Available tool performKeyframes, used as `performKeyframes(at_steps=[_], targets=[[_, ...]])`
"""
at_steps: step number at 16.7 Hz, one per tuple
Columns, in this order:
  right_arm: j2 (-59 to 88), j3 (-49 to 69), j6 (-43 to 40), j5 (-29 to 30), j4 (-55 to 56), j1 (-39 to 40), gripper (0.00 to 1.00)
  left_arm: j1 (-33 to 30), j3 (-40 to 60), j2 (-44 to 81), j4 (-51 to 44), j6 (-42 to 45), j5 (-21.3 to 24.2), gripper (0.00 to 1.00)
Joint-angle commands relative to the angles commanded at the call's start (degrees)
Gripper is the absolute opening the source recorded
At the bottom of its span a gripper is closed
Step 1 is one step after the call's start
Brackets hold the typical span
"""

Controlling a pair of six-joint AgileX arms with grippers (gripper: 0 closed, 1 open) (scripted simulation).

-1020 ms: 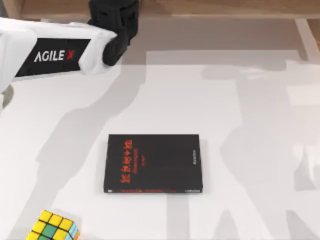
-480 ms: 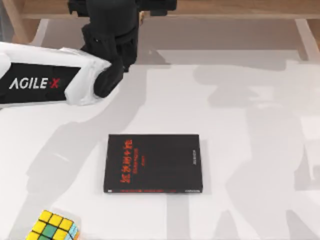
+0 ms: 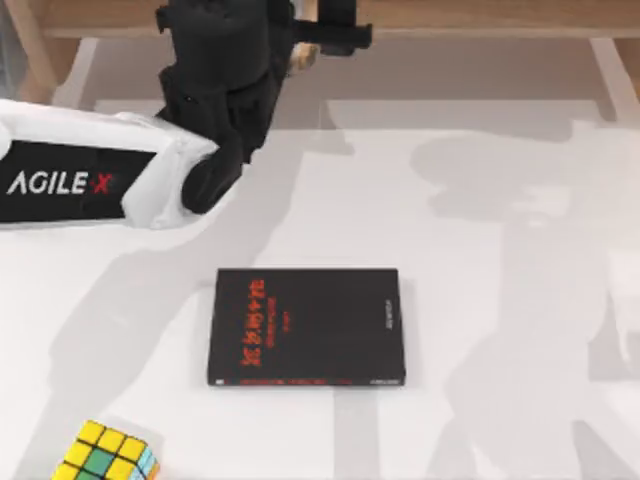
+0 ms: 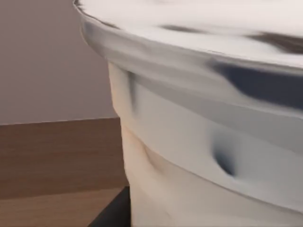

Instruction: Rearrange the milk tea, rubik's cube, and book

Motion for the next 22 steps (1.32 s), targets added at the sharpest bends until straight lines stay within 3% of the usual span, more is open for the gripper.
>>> performKeyframes(at_steps=[5,8,11,14,17,22], targets=[[0.00,0.00,0.00,0.00,0.00,0.00,1.00,4.81,-10.21,0.53,2.61,0.10,21.25,0.00],[0.00,0.00,0.00,0.00,0.00,0.00,1.00,12.36,-16.79,1.30,5.93,0.41,32.95,0.00],[0.00,0.00,0.00,0.00,0.00,0.00,1.00,22.47,-22.02,1.85,10.31,0.83,40.49,0.00],[0.00,0.00,0.00,0.00,0.00,0.00,1.00,35.06,-24.75,2.29,14.84,1.27,44.50,0.00],[0.00,0.00,0.00,0.00,0.00,0.00,1.00,44.83,-24.70,3.10,18.68,1.53,44.90,0.00],[0.00,0.00,0.00,0.00,0.00,0.00,1.00,51.44,-21.38,4.61,21.19,1.58,42.84,0.00]])
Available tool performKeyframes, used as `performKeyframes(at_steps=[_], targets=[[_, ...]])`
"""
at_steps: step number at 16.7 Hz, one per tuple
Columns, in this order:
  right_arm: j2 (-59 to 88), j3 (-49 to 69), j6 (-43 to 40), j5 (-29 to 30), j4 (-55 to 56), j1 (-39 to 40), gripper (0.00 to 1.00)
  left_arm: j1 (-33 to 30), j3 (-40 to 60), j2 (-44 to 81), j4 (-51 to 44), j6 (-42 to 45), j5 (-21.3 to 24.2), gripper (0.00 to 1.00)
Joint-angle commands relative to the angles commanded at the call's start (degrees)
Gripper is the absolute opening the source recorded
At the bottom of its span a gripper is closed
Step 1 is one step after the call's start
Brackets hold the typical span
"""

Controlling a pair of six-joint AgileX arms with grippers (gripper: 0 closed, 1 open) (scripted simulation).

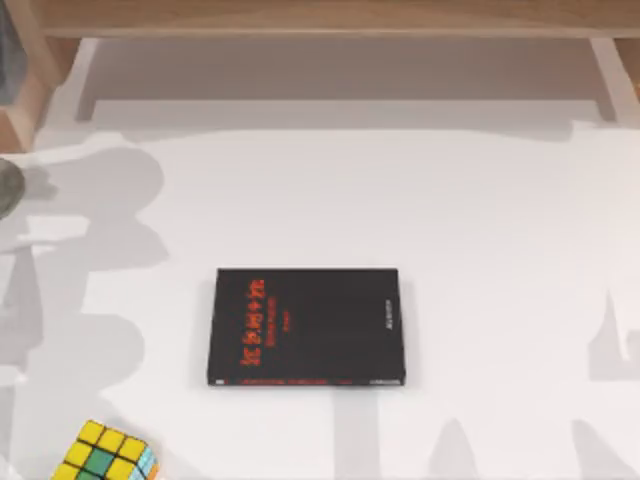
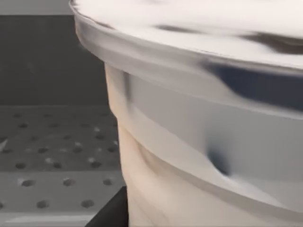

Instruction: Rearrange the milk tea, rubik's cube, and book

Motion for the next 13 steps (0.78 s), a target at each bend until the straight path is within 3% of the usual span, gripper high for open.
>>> performKeyframes(at_steps=[6,13], targets=[[0.00,0.00,0.00,0.00,0.00,0.00,1.00,0.23,-0.13,-0.81,0.73,0.08,-0.01,0.00],[0.00,0.00,0.00,0.00,0.00,0.00,1.00,4.98,0.59,-0.03,9.83,-1.17,-0.89,0.00]])
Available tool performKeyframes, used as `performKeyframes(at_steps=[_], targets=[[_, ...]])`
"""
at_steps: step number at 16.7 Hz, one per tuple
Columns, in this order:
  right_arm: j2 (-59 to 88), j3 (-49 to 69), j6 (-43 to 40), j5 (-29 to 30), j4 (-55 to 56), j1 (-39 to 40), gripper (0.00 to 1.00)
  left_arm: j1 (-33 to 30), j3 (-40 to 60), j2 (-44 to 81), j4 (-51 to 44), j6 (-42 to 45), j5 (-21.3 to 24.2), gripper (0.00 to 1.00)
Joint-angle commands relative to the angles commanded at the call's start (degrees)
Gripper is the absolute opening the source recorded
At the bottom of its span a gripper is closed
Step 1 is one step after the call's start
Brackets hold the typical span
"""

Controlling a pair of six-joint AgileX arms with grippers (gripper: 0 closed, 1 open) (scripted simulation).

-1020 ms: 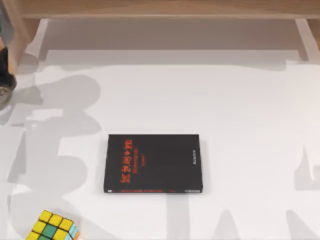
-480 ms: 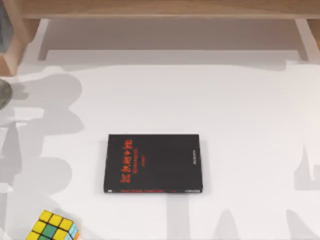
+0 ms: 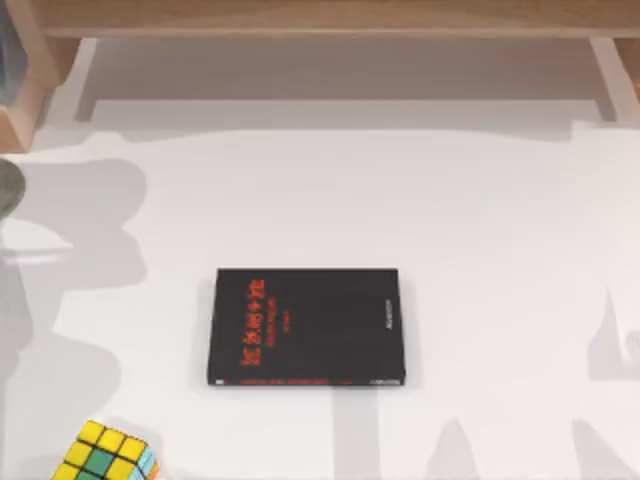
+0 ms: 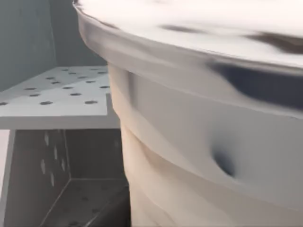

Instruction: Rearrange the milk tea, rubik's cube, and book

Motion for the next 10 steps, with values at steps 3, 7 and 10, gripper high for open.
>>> performKeyframes(at_steps=[3,7,10], targets=[[0.00,0.00,0.00,0.00,0.00,0.00,1.00,-1.35,-0.27,3.46,-0.56,0.07,0.15,0.00],[0.00,0.00,0.00,0.00,0.00,0.00,1.00,-4.84,-0.98,6.61,-2.61,1.06,0.91,0.00],[0.00,0.00,0.00,0.00,0.00,0.00,1.00,-4.99,-0.97,6.77,-2.70,1.12,0.97,0.00]])
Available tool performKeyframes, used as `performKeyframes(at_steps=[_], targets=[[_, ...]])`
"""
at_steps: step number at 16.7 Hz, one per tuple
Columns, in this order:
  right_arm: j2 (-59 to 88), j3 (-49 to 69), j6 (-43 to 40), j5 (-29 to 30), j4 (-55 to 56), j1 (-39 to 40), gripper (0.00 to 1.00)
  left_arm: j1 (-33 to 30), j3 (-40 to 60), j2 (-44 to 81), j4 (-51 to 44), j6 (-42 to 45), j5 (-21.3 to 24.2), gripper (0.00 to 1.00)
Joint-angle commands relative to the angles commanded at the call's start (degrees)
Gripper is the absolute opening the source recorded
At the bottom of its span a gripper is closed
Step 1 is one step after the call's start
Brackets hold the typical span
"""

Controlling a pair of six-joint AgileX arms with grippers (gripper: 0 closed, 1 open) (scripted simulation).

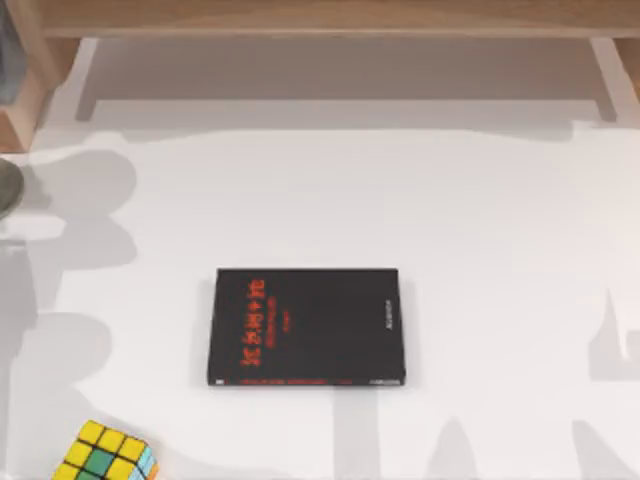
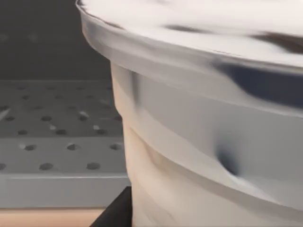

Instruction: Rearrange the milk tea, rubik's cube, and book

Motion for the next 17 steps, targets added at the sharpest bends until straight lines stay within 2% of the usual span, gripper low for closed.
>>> performKeyframes(at_steps=[1,14,17], targets=[[0.00,0.00,0.00,0.00,0.00,0.00,1.00,0.00,0.00,0.00,0.00,0.00,0.00,0.00],[0.00,0.00,0.00,0.00,0.00,0.00,1.00,0.00,0.00,0.00,0.00,0.00,0.00,0.98],[0.00,0.00,0.00,0.00,0.00,0.00,1.00,0.00,0.00,0.00,0.00,0.00,0.00,1.00]])
